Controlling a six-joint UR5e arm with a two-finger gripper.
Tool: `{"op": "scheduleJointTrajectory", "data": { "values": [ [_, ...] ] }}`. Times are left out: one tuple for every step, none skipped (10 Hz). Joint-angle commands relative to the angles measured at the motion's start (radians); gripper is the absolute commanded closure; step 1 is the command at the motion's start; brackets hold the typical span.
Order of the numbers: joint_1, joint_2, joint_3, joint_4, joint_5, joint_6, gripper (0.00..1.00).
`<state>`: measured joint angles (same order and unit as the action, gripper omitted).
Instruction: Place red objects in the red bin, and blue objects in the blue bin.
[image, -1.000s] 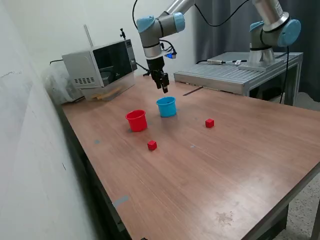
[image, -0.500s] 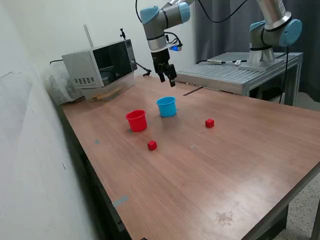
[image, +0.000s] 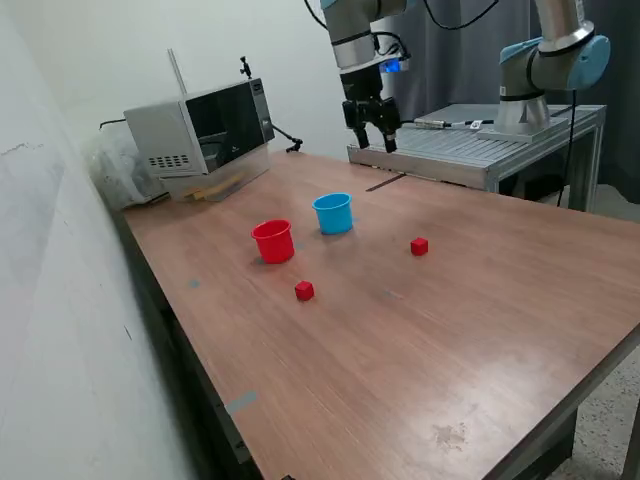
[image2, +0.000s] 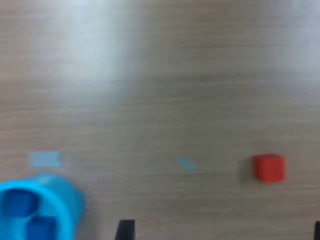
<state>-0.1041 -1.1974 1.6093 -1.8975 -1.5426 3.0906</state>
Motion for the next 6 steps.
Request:
{"op": "scheduleJointTrajectory", "data": {
  "values": [
    [0.076, -0.013, 0.024, -0.009, 0.059, 0.060, 0.00],
    [0.092, -0.002, 0.029, -0.044, 0.140, 0.068, 0.00],
    [0.095, 0.021, 0.031, -0.072, 0.140, 0.069, 0.00],
    [0.127, 0.060, 0.029, -0.092, 0.137, 0.086, 0.00],
    [0.135, 0.096, 0.026, -0.115, 0.131, 0.091, 0.00],
    [0.135, 0.134, 0.026, -0.150, 0.128, 0.091, 0.00]
  ]
}}
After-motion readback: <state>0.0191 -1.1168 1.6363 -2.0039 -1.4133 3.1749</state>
